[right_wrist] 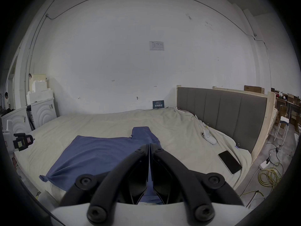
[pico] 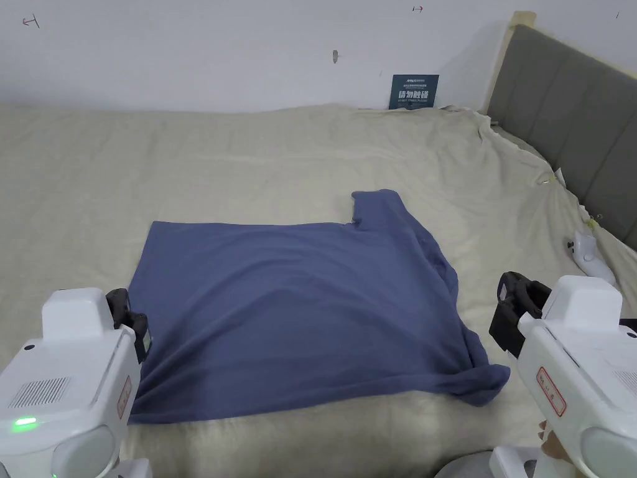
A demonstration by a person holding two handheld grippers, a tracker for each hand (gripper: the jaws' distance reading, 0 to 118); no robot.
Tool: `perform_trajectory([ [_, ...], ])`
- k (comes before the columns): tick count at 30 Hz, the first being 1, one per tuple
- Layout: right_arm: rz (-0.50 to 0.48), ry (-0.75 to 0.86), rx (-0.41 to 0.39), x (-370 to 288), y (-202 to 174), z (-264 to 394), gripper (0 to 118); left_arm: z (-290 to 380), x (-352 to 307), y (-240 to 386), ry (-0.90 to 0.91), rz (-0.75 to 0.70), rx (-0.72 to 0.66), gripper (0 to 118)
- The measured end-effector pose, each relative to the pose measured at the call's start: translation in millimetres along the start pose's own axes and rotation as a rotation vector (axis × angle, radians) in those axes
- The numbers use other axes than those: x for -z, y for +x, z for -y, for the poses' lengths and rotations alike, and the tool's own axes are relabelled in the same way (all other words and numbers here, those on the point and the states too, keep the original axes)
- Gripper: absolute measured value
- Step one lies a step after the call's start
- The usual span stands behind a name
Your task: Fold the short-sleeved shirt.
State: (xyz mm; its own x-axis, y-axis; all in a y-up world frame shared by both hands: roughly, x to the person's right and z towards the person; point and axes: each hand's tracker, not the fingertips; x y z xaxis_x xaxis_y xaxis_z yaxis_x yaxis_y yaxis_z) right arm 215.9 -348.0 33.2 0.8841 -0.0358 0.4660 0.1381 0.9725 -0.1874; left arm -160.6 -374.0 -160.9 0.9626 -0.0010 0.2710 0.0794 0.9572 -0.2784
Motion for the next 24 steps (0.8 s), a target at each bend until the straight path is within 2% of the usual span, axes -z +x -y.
perform_trajectory([
  [7, 0.006, -0.019, 0.014, -1.9, -3.1, 2.0, 0, 0.8, -0.1, 3.9, -0.001, 0.013, 0.003, 0],
  [16, 0.01, -0.051, -0.007, 1.8, -0.8, -0.9, 0, 1.1, -1.5, 10.1, -0.012, 0.026, 0.005, 0],
  [20, 0.009, -0.147, -0.002, 13.8, 6.0, -11.7, 0, 2.0, -2.1, 11.6, -0.017, 0.026, 0.005, 0],
  [21, 0.007, -0.183, 0.011, 18.1, 9.4, -14.3, 2, 2.0, -2.1, 11.5, -0.016, 0.025, 0.003, 0],
  [22, 0.009, -0.21, 0.034, 22.8, 12.9, -17.1, 9, 2.0, -3.1, 12.8, -0.016, 0.024, 0.004, 0],
  [23, 0.008, -0.258, 0.035, 28.0, 16.1, -20.3, 26, 2.2, -3.2, 13.2, -0.018, 0.024, 0.007, 0],
  [24, 0.005, -0.278, 0.04, 31.9, 18.8, -22.2, 26, 2.3, -3.0, 13.4, -0.019, 0.023, 0.009, 0],
])
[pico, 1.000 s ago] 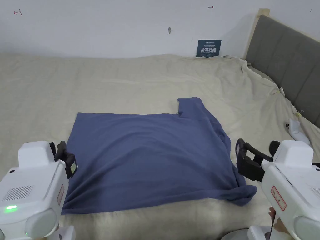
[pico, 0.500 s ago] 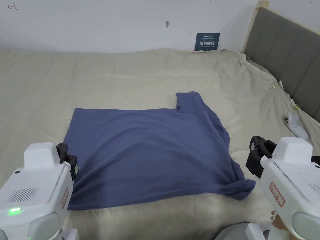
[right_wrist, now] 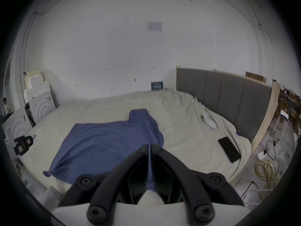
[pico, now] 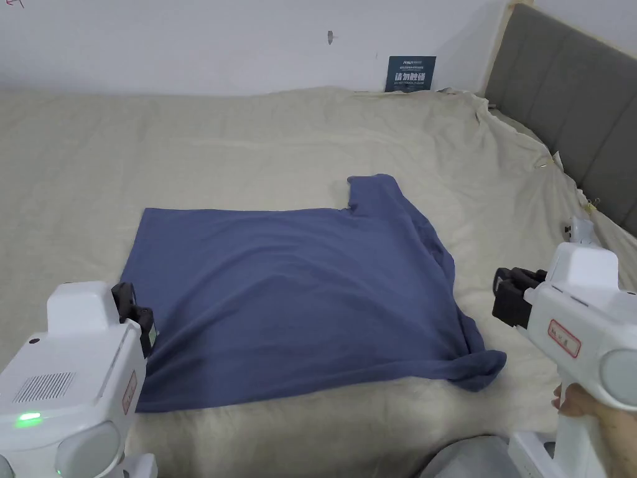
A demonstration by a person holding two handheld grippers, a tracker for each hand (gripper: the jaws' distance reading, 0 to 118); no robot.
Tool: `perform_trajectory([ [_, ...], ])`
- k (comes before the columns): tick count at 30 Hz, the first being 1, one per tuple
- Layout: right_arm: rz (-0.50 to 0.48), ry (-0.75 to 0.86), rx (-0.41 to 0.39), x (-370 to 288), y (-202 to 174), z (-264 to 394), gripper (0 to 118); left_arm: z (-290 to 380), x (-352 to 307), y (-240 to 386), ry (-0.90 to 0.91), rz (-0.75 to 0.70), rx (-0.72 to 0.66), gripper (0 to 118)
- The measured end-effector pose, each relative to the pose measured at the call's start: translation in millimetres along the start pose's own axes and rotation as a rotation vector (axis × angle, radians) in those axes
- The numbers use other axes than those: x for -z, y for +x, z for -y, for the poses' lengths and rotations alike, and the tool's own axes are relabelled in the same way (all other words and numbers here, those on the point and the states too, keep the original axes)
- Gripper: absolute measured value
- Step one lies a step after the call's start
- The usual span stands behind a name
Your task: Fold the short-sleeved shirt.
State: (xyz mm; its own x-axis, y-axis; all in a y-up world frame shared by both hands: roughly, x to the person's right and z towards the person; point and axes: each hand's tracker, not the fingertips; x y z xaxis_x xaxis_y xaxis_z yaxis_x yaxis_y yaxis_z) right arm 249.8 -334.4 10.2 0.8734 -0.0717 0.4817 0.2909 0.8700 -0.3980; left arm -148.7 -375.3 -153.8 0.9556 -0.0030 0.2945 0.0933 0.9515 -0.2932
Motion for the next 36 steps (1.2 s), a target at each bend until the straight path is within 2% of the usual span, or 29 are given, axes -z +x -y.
perform_trajectory([
  [1, -0.019, -0.025, 0.003, 1.3, -0.7, -2.9, 34, 0.2, 0.2, 0.1, -0.002, 0.0, 0.001, 0],
  [2, -0.016, -0.049, -0.001, 5.1, 1.6, -4.4, 50, 1.5, 1.8, -0.5, -0.005, 0.0, -0.001, 0],
  [3, -0.01, -0.096, -0.008, 10.0, 3.9, -5.8, 79, 1.8, 2.2, -0.6, -0.006, 0.0, -0.003, 0],
  [4, 0.0, -0.152, -0.014, 15.2, 5.8, -7.1, 94, 2.1, 2.6, -0.6, -0.008, 0.0, -0.004, 0],
  [5, 0.002, -0.171, -0.011, 18.9, 7.6, -5.8, 102, 2.5, 3.0, -0.4, -0.009, 0.001, -0.003, 0],
  [6, 0.0, -0.177, -0.012, 23.4, 10.4, -3.2, 107, 2.5, 2.5, 0.8, -0.011, 0.001, -0.002, 0],
  [12, 0.091, -0.379, -0.007, 67.3, 30.6, 38.7, 107, 6.5, 5.6, 3.0, -0.029, 0.005, 0.0, 0],
  [17, 0.091, -0.501, 0.059, 91.5, 39.9, 76.8, 106, 10.6, 9.3, 4.6, -0.049, 0.007, 0.005, 0],
  [19, 0.096, -0.524, 0.061, 99.4, 38.6, 84.5, 102, 11.1, 10.7, 5.3, -0.057, 0.006, 0.005, 0],
  [22, 0.097, -0.533, 0.061, 112.4, 42.3, 90.2, 78, 13.1, 14.1, 4.1, -0.065, 0.006, 0.002, 0],
  [26, 0.085, -0.519, 0.074, 124.3, 42.6, 89.1, 57, 12.6, 14.6, 4.8, -0.069, 0.003, 0.006, 0],
  [29, 0.08, -0.517, 0.076, 132.9, 44.6, 88.7, 9, 12.5, 14.7, 4.8, -0.073, 0.001, 0.005, 0],
  [32, 0.07, -0.528, 0.114, 136.9, 46.4, 90.2, 6, 13.7, 16.2, 3.4, -0.079, -0.002, -0.001, 0],
  [36, 0.067, -0.532, 0.11, 135.1, 49.4, 89.2, 5, 14.7, 18.0, 1.3, -0.086, -0.008, 0.006, 0],
])
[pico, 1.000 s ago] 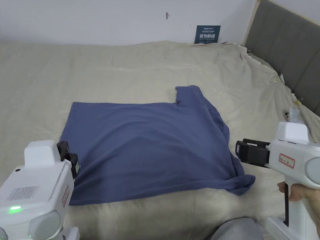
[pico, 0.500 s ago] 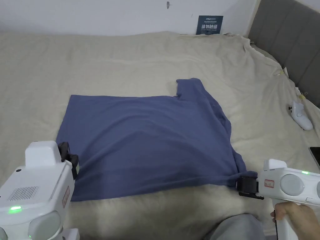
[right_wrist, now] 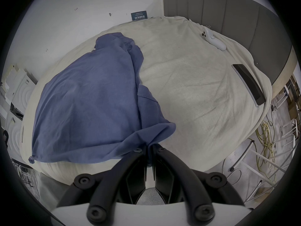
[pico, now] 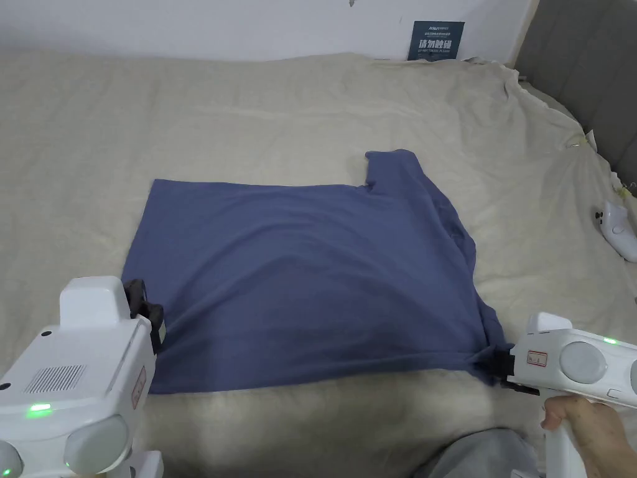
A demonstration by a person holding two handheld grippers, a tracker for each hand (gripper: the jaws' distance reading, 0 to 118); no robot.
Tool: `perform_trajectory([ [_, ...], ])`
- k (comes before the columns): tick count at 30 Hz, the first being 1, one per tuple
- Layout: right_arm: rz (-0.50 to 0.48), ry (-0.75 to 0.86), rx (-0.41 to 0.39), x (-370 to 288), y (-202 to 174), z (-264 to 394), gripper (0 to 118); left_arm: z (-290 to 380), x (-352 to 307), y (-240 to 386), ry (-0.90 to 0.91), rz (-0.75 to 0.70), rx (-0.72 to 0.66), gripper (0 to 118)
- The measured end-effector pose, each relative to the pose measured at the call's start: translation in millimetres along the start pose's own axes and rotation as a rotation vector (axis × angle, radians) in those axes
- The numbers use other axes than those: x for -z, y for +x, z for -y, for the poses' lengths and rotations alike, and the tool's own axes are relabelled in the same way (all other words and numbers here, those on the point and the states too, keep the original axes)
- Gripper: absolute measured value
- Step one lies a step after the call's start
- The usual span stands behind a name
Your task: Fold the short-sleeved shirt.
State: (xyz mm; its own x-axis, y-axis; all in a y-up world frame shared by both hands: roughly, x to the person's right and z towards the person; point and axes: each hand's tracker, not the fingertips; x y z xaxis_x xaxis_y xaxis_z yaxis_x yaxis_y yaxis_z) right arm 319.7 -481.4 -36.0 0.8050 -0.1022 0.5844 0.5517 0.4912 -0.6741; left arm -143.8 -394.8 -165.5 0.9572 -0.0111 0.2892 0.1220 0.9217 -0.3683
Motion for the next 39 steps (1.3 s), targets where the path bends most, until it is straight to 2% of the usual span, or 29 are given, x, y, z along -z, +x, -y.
perform_trajectory([
  [1, -0.003, 0.0, -0.003, -2.5, -1.1, 1.6, 5, -0.6, 0.7, -1.0, -0.003, -0.002, -0.002, 0],
  [2, -0.008, 0.004, -0.011, -5.2, -0.8, 1.7, 5, -0.4, 3.2, -4.8, -0.012, 0.012, -0.007, 7],
  [4, -0.012, 0.02, -0.02, -10.7, -0.2, 2.0, 5, -2.4, 6.5, -11.7, -0.035, 0.023, -0.046, 39],
  [6, -0.024, 0.033, -0.013, -16.9, -1.5, 3.5, 5, -6.4, 9.1, -19.3, -0.073, 0.038, -0.101, 79],
  [7, -0.03, 0.04, -0.011, -19.9, -0.8, 3.4, 5, -7.7, 11.3, -24.2, -0.088, 0.028, -0.122, 89],
  [9, -0.037, 0.054, -0.01, -28.8, -5.7, 6.0, 5, -8.8, 15.7, -35.4, -0.122, 0.032, -0.137, 100],
  [13, -0.057, 0.069, 0.001, -37.8, -8.3, 6.6, 5, -8.5, 27.4, -65.0, -0.244, 0.028, -0.196, 109],
  [16, -0.06, 0.073, -0.001, -40.0, -10.9, 6.4, 5, -0.8, 37.7, -84.3, -0.343, -0.003, -0.184, 114],
  [20, -0.053, 0.074, -0.015, -41.6, -14.8, 6.9, 5, 16.9, 50.5, -97.4, -0.525, -0.047, -0.068, 114],
  [26, -0.047, 0.068, -0.009, -40.4, -17.0, 8.2, 5, 47.2, 58.5, -91.8, -0.686, -0.069, 0.075, 111],
  [29, -0.045, 0.058, -0.006, -38.5, -16.6, 8.1, 5, 55.5, 63.3, -87.1, -0.686, -0.052, 0.043, 92],
  [31, -0.043, 0.057, -0.004, -38.7, -17.2, 9.0, 5, 58.9, 66.8, -83.3, -0.69, -0.055, 0.036, 67],
  [32, -0.043, 0.055, -0.003, -38.5, -16.9, 9.0, 5, 60.3, 68.0, -81.0, -0.686, -0.054, 0.034, 50],
  [33, -0.045, 0.054, 0.001, -38.1, -15.9, 8.7, 5, 61.3, 69.8, -78.9, -0.69, -0.045, 0.033, 25],
  [34, -0.048, 0.052, 0.007, -38.1, -15.6, 9.0, 5, 61.5, 70.1, -76.7, -0.694, -0.002, 0.009, 14],
  [36, -0.048, 0.05, 0.014, -38.7, -15.4, 9.4, 5, 61.2, 70.4, -70.1, -0.684, -0.037, 0.024, 3],
  [39, -0.053, 0.048, 0.013, -40.7, -12.5, 7.9, 5, 56.1, 62.1, -73.1, -0.658, -0.023, 0.025, 0],
])
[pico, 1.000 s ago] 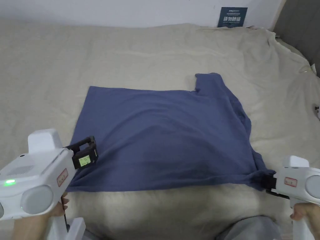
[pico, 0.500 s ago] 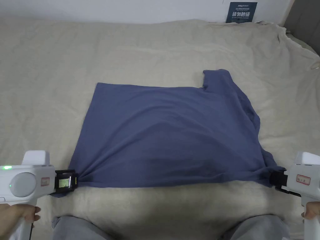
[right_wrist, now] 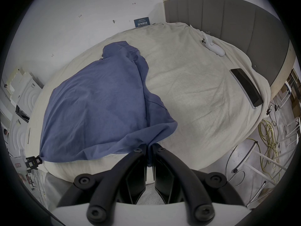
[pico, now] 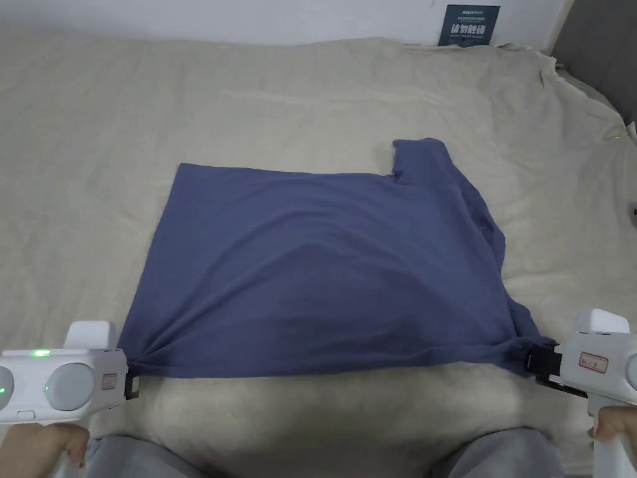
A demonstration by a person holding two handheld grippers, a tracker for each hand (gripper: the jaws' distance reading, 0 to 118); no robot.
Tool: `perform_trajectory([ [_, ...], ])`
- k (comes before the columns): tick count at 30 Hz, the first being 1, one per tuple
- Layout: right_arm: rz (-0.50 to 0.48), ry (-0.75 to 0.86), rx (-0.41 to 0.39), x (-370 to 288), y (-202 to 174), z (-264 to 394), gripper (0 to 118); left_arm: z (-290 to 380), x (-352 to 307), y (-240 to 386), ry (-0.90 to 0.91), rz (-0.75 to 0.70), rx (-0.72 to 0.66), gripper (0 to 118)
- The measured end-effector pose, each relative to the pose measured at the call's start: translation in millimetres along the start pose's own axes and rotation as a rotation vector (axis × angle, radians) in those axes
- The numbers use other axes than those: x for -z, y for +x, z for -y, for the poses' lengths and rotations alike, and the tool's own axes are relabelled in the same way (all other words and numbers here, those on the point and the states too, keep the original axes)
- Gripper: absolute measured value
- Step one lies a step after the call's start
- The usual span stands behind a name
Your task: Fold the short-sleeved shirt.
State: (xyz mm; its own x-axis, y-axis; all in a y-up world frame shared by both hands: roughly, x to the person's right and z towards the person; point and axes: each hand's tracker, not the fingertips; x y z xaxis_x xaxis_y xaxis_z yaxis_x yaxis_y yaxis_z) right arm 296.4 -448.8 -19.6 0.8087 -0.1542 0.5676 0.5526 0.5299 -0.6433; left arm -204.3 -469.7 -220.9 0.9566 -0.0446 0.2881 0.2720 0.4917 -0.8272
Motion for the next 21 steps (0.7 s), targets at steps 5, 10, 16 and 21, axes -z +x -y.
perform_trajectory([
  [5, -0.03, -0.002, -0.015, -13.2, 2.0, -11.6, 5, -9.1, -29.0, -16.1, 0.059, 0.063, -0.124, 0],
  [10, -0.064, 0.028, -0.019, -32.2, 0.9, -45.1, 5, -43.6, -48.9, -28.0, 0.117, 0.134, -0.241, 0],
  [16, -0.053, 0.091, -0.03, -35.6, -14.2, -111.3, 5, -114.3, -46.6, -22.1, 0.186, 0.13, -0.237, 0],
  [21, 0.01, 0.096, -0.041, -4.3, -33.6, -164.8, 5, -174.5, -26.5, -8.2, 0.23, 0.082, -0.285, 0],
])
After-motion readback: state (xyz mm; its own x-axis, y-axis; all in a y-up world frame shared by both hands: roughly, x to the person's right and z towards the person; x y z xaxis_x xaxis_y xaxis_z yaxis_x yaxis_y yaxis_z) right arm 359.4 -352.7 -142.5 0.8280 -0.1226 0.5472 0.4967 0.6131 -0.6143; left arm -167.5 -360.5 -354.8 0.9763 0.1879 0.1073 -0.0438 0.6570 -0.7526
